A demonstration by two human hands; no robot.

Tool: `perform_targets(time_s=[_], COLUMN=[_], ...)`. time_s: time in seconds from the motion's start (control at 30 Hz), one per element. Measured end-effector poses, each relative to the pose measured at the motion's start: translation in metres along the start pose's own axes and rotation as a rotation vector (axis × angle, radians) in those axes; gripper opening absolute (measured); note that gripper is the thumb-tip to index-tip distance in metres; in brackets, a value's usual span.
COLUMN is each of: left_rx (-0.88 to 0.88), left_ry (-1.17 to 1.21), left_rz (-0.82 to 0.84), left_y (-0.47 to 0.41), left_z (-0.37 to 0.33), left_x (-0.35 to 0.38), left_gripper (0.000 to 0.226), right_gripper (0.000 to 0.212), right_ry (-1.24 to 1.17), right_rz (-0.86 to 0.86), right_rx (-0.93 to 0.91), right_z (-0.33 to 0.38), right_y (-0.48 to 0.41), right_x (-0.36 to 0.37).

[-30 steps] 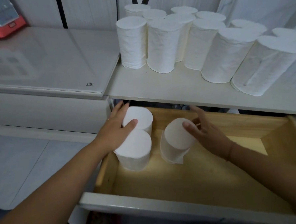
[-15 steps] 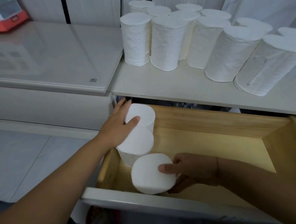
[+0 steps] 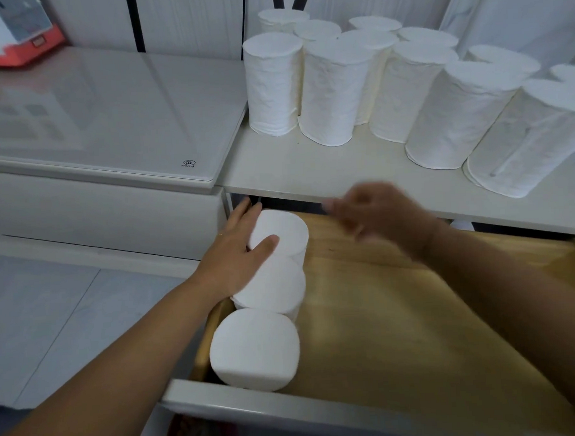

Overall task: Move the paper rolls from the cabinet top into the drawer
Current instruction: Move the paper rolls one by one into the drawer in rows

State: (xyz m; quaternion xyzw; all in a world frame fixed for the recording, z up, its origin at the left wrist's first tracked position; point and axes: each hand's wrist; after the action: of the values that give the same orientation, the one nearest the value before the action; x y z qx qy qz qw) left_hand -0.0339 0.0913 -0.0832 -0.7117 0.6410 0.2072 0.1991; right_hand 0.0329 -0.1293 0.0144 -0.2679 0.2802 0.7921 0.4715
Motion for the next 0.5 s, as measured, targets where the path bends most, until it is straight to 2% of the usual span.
perform_targets(time_s=[0.07, 0.13, 0.27, 0.5], left_rx=[0.002, 0.000, -0.011, -0.007], left_ry=[0.007, 0.000, 0.000, -0.016], left_rz=[0.003, 0.007, 0.013, 0.009], left_y=[-0.001, -0.002, -0.002, -0.001], left_z=[0.000, 0.000, 0.001, -0.001], left_x=[0.000, 0.000, 0.000, 0.001], left_gripper=[0.066, 0.067, 0.066, 0.065], right_gripper=[0.050, 0.066, 0.087, 0.094], right_ry=[-0.083, -0.169, -0.211, -0.186], right_rz=[-0.320, -0.456, -0.544, -0.657], right_rx=[-0.045, -0.064, -0.047, -0.009], right_z=[0.005, 0.008, 0.014, 0.024], right_y=[-0.031, -0.062, -0.116, -0.165], right_x=[-0.024, -0.035, -0.035, -0.025])
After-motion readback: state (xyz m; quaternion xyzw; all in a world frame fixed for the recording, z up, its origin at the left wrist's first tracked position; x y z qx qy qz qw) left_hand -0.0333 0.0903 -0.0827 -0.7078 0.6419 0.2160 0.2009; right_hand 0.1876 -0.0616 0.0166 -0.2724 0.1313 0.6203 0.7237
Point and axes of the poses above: each hand's wrist, its own y-axis away from the middle knuckle, its own x-axis out of the palm, z = x × y, and after that the axes turned 9 degrees about y, right-handed
